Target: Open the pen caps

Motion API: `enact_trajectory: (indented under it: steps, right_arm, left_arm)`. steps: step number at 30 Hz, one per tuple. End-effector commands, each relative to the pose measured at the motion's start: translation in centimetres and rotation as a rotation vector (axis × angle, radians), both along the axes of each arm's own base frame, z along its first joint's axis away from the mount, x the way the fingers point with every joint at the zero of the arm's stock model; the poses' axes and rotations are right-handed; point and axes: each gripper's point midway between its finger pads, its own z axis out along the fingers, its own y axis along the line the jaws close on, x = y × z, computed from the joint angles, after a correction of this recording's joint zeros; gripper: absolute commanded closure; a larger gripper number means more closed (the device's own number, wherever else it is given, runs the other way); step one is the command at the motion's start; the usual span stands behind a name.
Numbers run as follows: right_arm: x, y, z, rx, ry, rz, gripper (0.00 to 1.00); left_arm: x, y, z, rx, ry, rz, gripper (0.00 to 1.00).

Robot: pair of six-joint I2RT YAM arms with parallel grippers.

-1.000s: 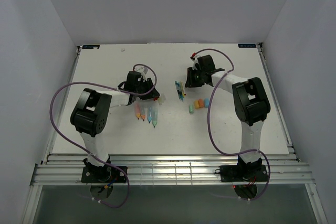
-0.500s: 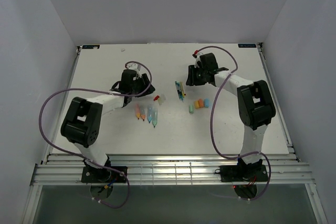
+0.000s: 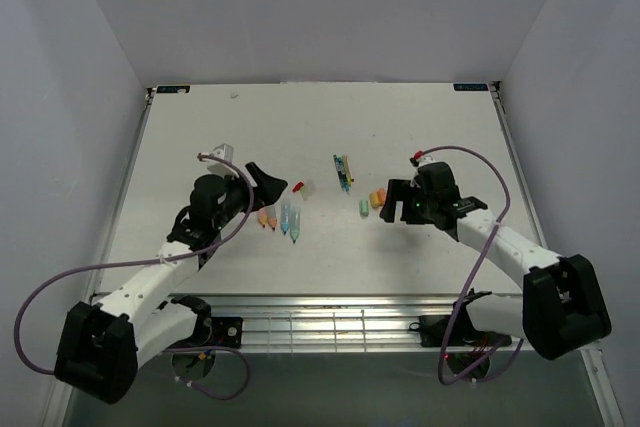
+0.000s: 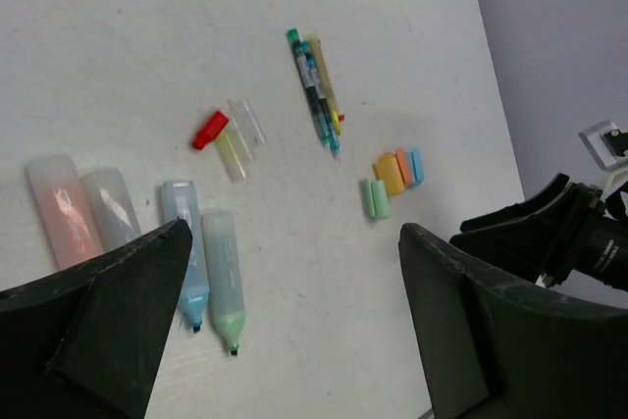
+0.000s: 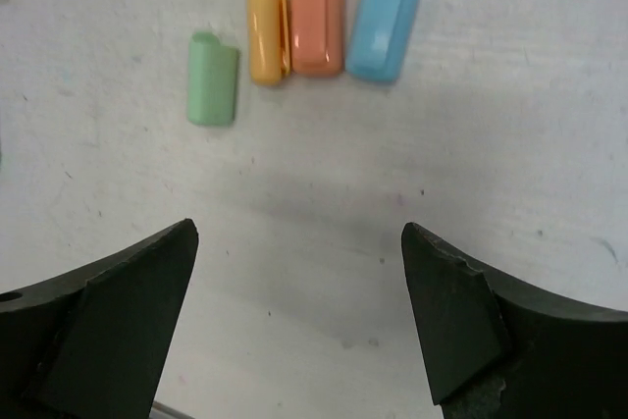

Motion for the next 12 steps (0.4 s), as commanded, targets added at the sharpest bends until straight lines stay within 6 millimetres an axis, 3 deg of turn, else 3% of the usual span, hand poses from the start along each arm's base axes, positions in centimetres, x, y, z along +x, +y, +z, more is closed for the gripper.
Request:
enact_trajectory:
  steps: [1,3,4,10,12]
  right_arm:
    - [-1.8,-1.0,0.6,0.004,-0.016,-0.054,0.1]
    - [-3.3,-1.4,0.7,0.017,-0.022,-0.057,0.1]
    - [-3.7,-1.6,0.8,0.023,-0.024,-0.059,0.1]
    - [-7.1,-2.6,0.7,0.071,-0.042,-0.074,0.1]
    - [-8.3,-2.3,0.8,0.118,-0.062,-0.053,0.1]
  left_arm:
    - [-3.0,-0.3,-0.2,-0.113,0.037,-0.018,0.02]
    - [-4.4,-0.3,-1.3,-0.143,0.064,-0.033,0.02]
    - [-5.1,-0.3,-0.6,-0.169,0.042,-0.042,0.02]
    - [-8.5,-0.6,-1.0,-0.284,0.059,-0.097,0.02]
    - [-9.7,-1.1,0.1,-0.339,0.028,-0.155,0.02]
